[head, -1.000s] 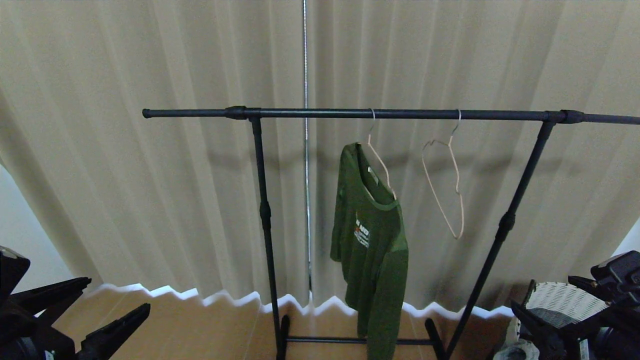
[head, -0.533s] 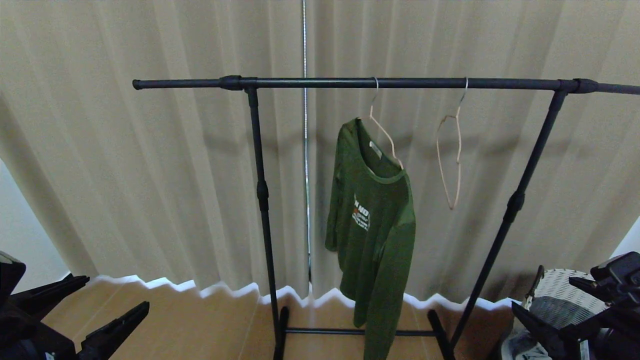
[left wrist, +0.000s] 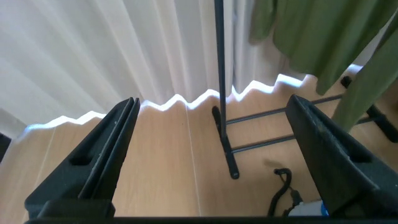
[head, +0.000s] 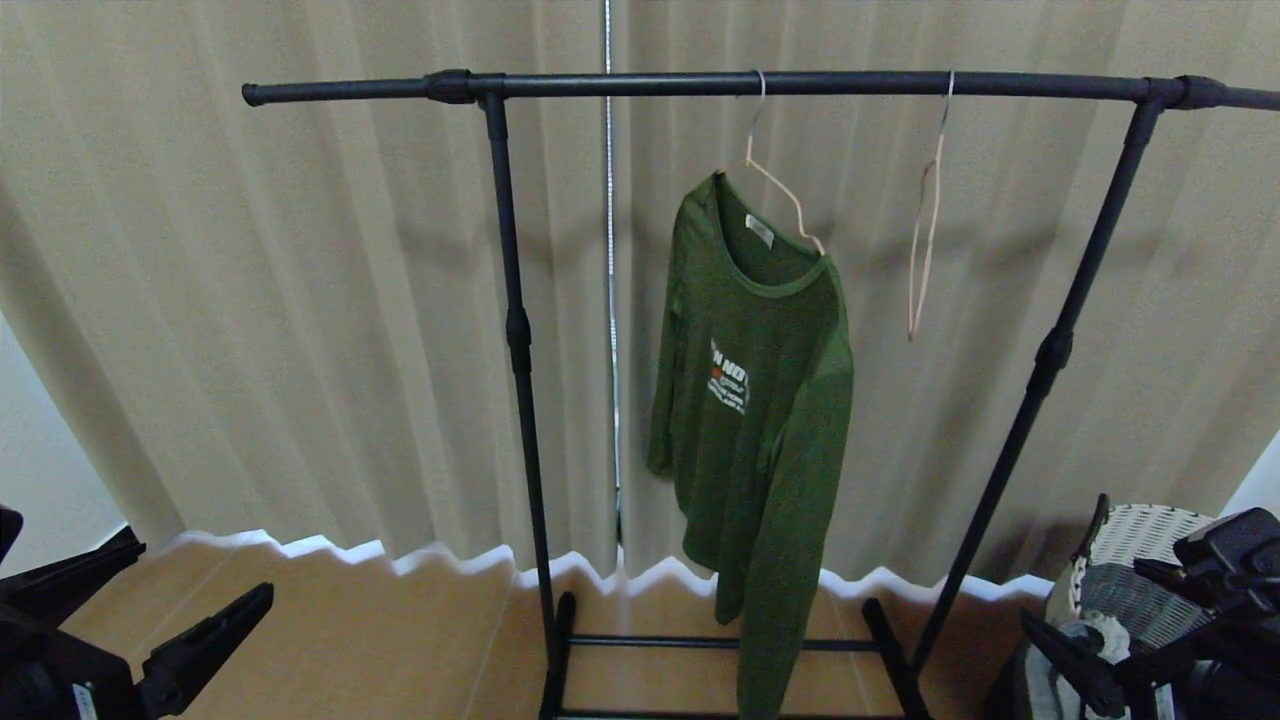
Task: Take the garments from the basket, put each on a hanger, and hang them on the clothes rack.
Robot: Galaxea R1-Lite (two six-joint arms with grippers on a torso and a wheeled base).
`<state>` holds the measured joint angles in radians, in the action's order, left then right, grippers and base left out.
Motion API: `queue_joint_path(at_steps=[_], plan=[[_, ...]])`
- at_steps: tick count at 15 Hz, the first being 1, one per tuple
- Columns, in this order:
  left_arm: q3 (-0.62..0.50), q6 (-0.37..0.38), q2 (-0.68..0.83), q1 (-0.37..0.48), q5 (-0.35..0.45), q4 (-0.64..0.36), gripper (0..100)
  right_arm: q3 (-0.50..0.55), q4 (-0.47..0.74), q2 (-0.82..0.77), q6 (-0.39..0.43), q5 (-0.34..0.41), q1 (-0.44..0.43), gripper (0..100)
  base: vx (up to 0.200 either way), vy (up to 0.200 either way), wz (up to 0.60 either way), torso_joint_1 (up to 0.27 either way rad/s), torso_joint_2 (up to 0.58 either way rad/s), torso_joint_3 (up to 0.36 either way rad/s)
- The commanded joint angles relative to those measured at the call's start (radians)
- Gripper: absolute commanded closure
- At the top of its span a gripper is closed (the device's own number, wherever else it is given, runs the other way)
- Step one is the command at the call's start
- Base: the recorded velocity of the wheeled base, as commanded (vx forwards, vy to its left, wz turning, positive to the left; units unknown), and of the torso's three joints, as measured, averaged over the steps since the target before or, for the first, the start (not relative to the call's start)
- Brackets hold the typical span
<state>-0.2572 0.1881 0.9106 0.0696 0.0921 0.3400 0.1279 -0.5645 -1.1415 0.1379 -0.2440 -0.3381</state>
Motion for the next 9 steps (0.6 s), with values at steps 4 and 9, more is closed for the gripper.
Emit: queue_joint_path(at_steps=[4, 9], plan=[[0.001, 0.002, -0.012, -0.004, 0.0, 0.001, 0, -0.002, -0.002, -0.007, 0.0, 0.0, -0.001, 0, 0.0, 0.0, 0.0, -0.122, 0.46, 0.331], [0.004, 0.007, -0.036, -0.002, 0.0, 0.001, 0, -0.013, -0.003, -0.009, 0.0, 0.003, -0.001, 0, 0.0, 0.0, 0.0, -0.056, 0.33, 0.262]])
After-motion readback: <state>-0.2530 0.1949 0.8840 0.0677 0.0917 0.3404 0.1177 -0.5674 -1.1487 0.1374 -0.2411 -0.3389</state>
